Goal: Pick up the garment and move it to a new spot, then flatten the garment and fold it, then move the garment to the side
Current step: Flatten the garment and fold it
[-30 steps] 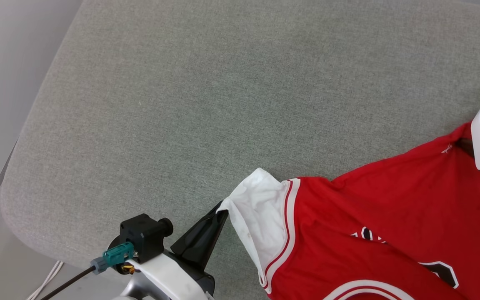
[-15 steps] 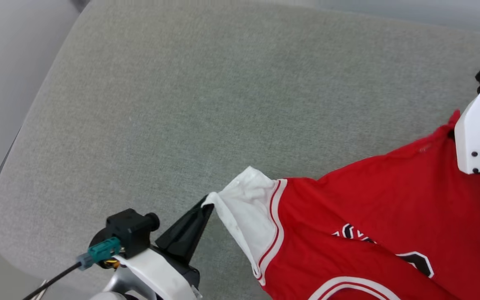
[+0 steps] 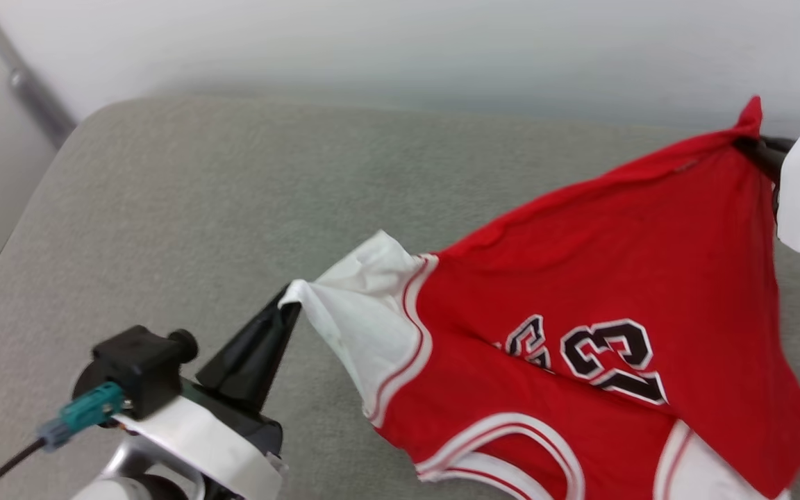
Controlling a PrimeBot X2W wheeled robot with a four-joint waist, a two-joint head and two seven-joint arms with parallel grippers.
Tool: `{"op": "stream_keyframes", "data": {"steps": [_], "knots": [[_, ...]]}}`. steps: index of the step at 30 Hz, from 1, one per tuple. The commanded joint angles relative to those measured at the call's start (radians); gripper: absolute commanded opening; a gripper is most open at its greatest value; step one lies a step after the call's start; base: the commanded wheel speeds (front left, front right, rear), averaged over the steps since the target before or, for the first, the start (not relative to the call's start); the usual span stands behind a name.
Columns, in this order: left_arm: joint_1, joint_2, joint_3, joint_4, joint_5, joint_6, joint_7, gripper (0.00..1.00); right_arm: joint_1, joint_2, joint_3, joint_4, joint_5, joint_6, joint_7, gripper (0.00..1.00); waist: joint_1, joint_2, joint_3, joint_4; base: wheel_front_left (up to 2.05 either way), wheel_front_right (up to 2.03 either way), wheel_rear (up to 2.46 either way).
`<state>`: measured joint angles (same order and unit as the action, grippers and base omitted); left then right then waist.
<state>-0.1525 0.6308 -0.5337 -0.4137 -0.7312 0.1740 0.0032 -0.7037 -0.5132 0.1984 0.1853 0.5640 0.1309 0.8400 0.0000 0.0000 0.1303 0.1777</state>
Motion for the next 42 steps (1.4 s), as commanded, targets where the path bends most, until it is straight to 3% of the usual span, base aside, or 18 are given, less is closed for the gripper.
{"op": "stream_keyframes", "data": {"steps": [1, 8, 15, 26, 32, 42], "knots": [[-0.003, 0.014, 0.019, -0.028, -0.007, 0.013, -0.001, 0.0, 0.001, -0.006, -0.003, -0.034, 0.02, 0.0, -0.005, 0.0, 0.0, 0.0, -0.055, -0.063, 0.0, 0.0, 0.0], [-0.054, 0.044, 0.119, -0.124, -0.036, 0.038, -0.007, 0.0, 0.039, -0.026, -0.047, -0.212, 0.061, 0.0, 0.007, 0.0, 0.0, 0.0, -0.092, -0.133, 0.0, 0.0, 0.0], [-0.144, 0.078, 0.229, -0.174, -0.061, 0.041, -0.021, 0.0, 0.049, 0.001, -0.12, -0.365, 0.076, 0.0, 0.017, 0.0, 0.0, 0.0, -0.104, -0.199, 0.0, 0.0, 0.0], [-0.324, 0.126, 0.395, -0.227, -0.125, 0.042, -0.014, 0.0, -0.004, 0.062, -0.201, -0.484, 0.071, 0.0, -0.015, 0.0, 0.0, 0.0, -0.065, -0.272, 0.0, 0.0, 0.0], [-0.483, 0.13, 0.412, -0.199, -0.136, 0.039, 0.014, 0.0, -0.06, 0.086, -0.226, -0.519, 0.039, 0.0, -0.041, 0.0, 0.0, 0.0, 0.009, -0.283, 0.0, 0.0, 0.0], [-0.926, 0.158, 0.368, 0.008, -0.112, -0.054, 0.087, 0.0, -0.287, 0.082, -0.233, -0.491, -0.056, 0.0, -0.156, 0.0, 0.0, 0.0, 0.254, -0.273, 0.0, 0.0, 0.0]]}}
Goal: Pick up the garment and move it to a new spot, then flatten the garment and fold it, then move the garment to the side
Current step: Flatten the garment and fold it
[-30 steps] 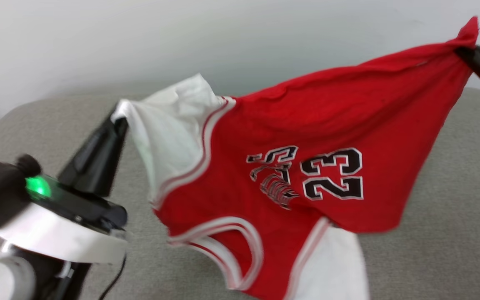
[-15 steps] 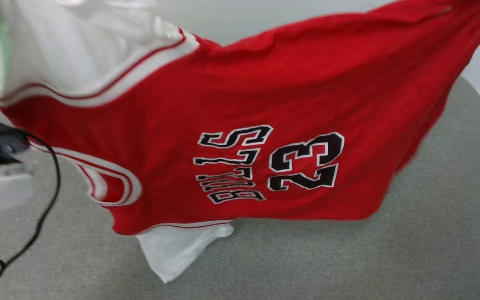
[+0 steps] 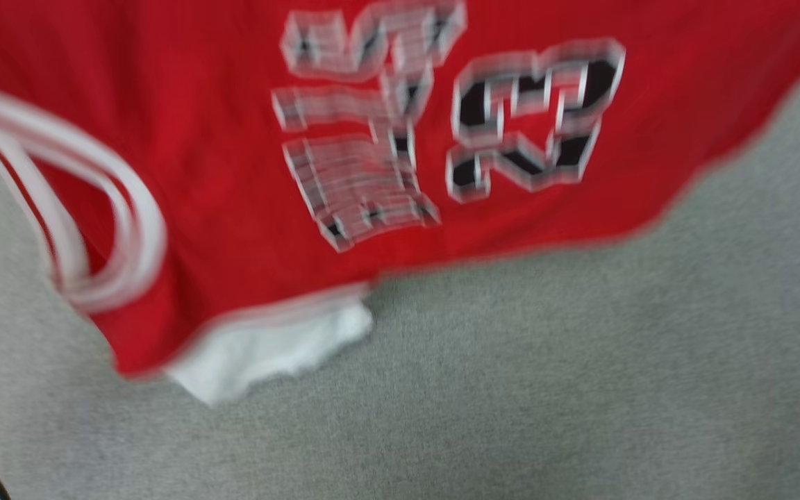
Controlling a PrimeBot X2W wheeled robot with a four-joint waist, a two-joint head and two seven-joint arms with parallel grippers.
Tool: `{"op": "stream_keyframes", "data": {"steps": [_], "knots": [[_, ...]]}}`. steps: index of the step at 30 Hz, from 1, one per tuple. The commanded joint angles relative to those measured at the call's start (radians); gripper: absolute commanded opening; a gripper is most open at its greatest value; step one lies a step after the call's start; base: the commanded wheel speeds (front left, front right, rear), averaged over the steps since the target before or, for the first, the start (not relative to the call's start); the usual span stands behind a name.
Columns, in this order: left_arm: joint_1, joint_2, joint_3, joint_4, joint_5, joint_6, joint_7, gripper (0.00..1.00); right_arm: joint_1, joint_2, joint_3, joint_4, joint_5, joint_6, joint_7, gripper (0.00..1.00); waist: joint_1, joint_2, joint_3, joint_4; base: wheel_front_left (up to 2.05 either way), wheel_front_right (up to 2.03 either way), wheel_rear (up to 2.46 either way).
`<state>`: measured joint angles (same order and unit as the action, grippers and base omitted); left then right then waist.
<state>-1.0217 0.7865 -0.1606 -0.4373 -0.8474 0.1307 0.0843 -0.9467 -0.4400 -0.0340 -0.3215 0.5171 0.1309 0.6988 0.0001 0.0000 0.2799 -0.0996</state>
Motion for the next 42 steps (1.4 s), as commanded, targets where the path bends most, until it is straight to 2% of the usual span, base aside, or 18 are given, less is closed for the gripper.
{"op": "stream_keyframes", "data": {"steps": [1, 6, 11, 13, 15, 18, 21, 24, 30, 36, 42], "knots": [[-0.057, 0.003, -0.005, 0.032, 0.004, -0.01, 0.006, 0.0, -0.044, 0.008, -0.001, 0.016, -0.009, 0.0, -0.015, 0.0, -0.0001, 0.0, 0.104, 0.004, 0.0, 0.0, 0.0], [-0.339, -0.029, -0.057, 0.217, 0.036, -0.081, 0.022, 0.0, -0.234, 0.039, 0.032, 0.134, -0.072, 0.0, -0.103, 0.0, -0.0001, 0.0, 0.231, 0.006, 0.0, 0.0, 0.0], [-0.598, -0.089, -0.118, 0.433, 0.105, -0.138, -0.009, 0.0, -0.423, 0.065, 0.064, 0.32, -0.151, -0.001, -0.236, 0.0, -0.0001, 0.0, 0.315, 0.014, 0.0, 0.0, 0.0], [-0.69, -0.1, -0.149, 0.52, 0.164, -0.158, -0.039, 0.0, -0.492, 0.071, 0.077, 0.406, -0.184, -0.001, -0.284, 0.0, -0.0001, 0.0, 0.34, 0.019, 0.0, 0.0, 0.0], [-0.758, -0.111, -0.186, 0.603, 0.228, -0.178, -0.08, 0.0, -0.554, 0.078, 0.086, 0.482, -0.214, -0.001, -0.334, 0.0, -0.0001, 0.0, 0.359, 0.027, 0.0, 0.0, 0.0], [-0.823, -0.164, -0.199, 0.728, 0.236, -0.19, -0.134, 0.0, -0.625, 0.095, 0.075, 0.591, -0.253, -0.001, -0.401, 0.0, -0.0001, 0.0, 0.379, 0.042, 0.0, 0.0, 0.0], [-0.864, -0.184, -0.223, 0.832, 0.271, -0.206, -0.197, 0.0, -0.675, 0.107, 0.08, 0.68, -0.291, -0.001, -0.46, 0.0, -0.0001, 0.0, 0.396, 0.059, 0.0, 0.0, 0.0], [-0.848, -0.226, -0.237, 0.922, 0.267, -0.218, -0.261, 0.0, -0.689, 0.121, 0.074, 0.762, -0.313, -0.001, -0.514, 0.0, -0.0001, 0.0, 0.404, 0.074, 0.0, 0.0, 0.0], [-0.726, -0.298, -0.26, 1.01, 0.23, -0.24, -0.33, 0.0, -0.605, 0.107, 0.166, 0.883, -0.348, -0.001, -0.596, 0.0, -0.0001, 0.0, 0.396, 0.108, 0.0, 0.0, 0.0], [-0.479, -0.355, -0.313, 0.998, 0.216, -0.252, -0.347, 0.0, -0.437, 0.115, 0.219, 0.977, -0.324, -0.001, -0.668, 0.0, -0.0001, 0.0, 0.338, 0.129, 0.0, 0.0, 0.0], [-0.17, -0.421, -0.31, 0.959, 0.19, -0.251, -0.351, 0.0, -0.212, 0.114, 0.273, 1.017, -0.258, -0.001, -0.718, 0.0, -0.0001, 0.0, 0.239, 0.151, 0.0, 0.0, 0.0]]}}
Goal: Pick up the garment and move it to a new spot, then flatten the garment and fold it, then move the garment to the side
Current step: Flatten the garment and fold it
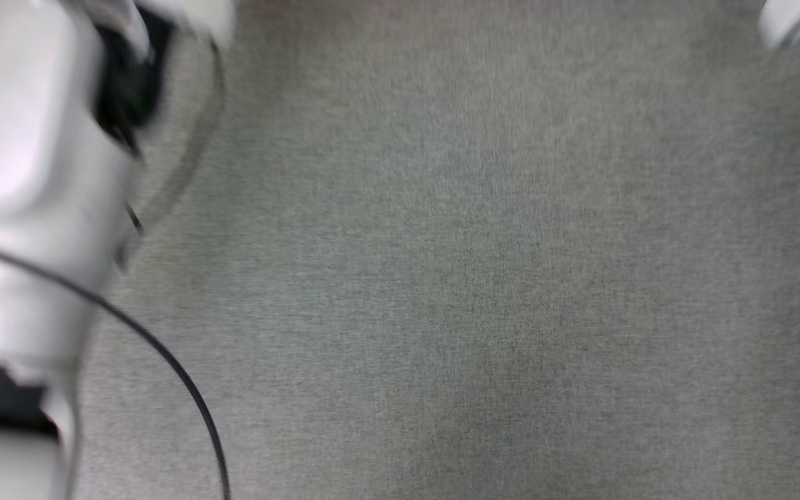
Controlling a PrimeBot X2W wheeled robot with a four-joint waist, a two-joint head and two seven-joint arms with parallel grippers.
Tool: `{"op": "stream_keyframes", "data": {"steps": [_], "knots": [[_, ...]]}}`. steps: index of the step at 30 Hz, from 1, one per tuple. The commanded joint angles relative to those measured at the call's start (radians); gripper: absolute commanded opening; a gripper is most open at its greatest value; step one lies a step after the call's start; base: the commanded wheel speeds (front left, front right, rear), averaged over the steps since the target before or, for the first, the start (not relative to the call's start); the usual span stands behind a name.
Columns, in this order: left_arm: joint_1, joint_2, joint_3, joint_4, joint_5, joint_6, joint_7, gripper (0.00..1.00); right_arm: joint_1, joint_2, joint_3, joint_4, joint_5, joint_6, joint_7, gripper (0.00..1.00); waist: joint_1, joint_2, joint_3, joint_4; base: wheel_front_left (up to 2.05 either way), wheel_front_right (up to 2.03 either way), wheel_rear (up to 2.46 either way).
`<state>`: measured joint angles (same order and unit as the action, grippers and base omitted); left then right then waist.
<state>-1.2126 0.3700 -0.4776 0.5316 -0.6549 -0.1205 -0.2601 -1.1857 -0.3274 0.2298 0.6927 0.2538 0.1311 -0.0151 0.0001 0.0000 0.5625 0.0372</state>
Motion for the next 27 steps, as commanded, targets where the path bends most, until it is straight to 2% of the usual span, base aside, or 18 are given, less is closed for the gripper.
{"op": "stream_keyframes", "data": {"steps": [1, 6, 13, 20, 27], "knots": [[0.075, -0.015, 0.016, -0.016, -0.008, 0.002, -0.007, 0.0, 0.068, 0.0, 0.028, 0.002, 0.018, -0.001, -0.012, 0.0, -0.0001, 0.0, -0.064, 0.017, 0.0, 0.0, 0.0], [0.334, -0.033, 0.042, -0.067, -0.005, 0.002, -0.007, 0.0, 0.246, -0.01, 0.081, 0.005, 0.097, -0.001, -0.026, 0.0, -0.0001, 0.0, -0.167, 0.023, 0.0, 0.0, 0.0], [0.639, 0.02, 0.02, -0.126, -0.015, 0.002, 0.001, 0.0, 0.452, -0.045, 0.131, -0.01, 0.176, -0.001, -0.027, 0.0, -0.0001, 0.0, -0.3, 0.036, 0.0, 0.0, 0.0], [0.903, 0.068, -0.007, -0.229, -0.077, 0.027, 0.077, 0.0, 0.642, -0.086, 0.092, -0.043, 0.267, -0.001, 0.001, 0.0, -0.0001, 0.0, -0.401, 0.054, 0.0, 0.0, 0.0], [1.11, 0.105, -0.025, -0.364, -0.119, 0.078, 0.13, 0.0, 0.879, -0.134, 0.042, -0.169, 0.37, -0.001, 0.084, 0.0, -0.0001, 0.0, -0.47, 0.049, 0.0, 0.0, 0.0]]}}
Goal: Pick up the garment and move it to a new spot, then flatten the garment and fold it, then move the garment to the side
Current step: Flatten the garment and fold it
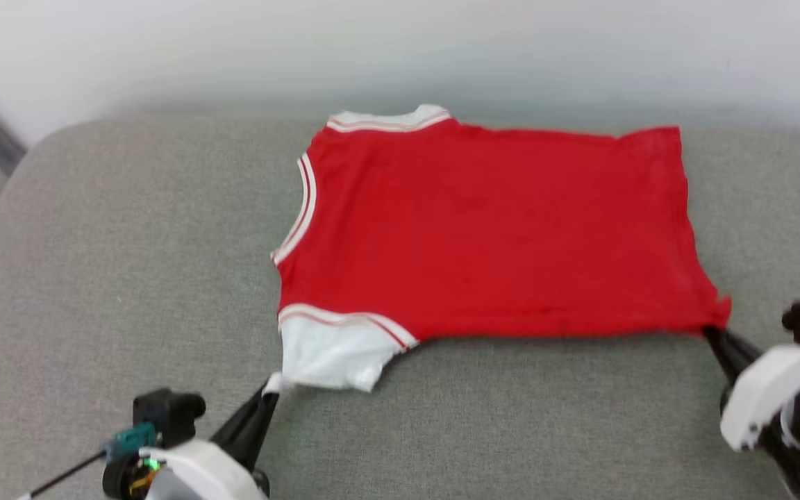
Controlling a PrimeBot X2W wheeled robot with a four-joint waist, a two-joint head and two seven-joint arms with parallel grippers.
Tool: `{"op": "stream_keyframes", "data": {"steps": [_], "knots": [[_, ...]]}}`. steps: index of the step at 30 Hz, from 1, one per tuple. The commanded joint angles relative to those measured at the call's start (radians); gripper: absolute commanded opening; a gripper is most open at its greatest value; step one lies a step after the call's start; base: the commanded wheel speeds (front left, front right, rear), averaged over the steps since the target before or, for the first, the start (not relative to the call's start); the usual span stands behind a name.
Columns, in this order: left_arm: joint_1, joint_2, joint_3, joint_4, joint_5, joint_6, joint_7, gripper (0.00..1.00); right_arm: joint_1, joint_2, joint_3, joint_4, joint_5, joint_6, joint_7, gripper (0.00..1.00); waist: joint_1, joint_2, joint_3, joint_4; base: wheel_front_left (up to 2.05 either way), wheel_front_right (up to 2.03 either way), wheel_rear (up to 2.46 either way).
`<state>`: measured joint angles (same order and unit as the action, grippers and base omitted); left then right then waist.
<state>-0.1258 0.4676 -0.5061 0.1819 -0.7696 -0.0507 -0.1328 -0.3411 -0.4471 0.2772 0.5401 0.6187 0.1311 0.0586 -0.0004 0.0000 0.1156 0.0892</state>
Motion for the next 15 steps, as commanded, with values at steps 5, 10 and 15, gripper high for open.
{"op": "stream_keyframes", "data": {"steps": [5, 10, 15], "knots": [[0.163, 0.042, -0.004, -0.115, -0.039, 0.041, 0.028, 0.0, 0.204, -0.032, -0.045, -0.15, 0.006, -0.001, 0.076, 0.0, 0.0004, 0.0, -0.075, -0.013, 0.0, 0.0, 0.0], [0.273, 0.072, 0.008, -0.195, -0.068, 0.073, 0.036, 0.0, 0.323, -0.014, -0.103, -0.268, -0.003, -0.001, 0.141, 0.0, 0.0004, 0.0, -0.104, -0.029, 0.0, 0.0, 0.0], [0.386, 0.113, 0.02, -0.289, -0.097, 0.106, 0.044, 0.0, 0.45, 0.027, -0.192, -0.398, -0.025, -0.001, 0.215, 0.0, 0.0004, 0.0, -0.117, -0.044, 0.0, 0.0, 0.0]]}}
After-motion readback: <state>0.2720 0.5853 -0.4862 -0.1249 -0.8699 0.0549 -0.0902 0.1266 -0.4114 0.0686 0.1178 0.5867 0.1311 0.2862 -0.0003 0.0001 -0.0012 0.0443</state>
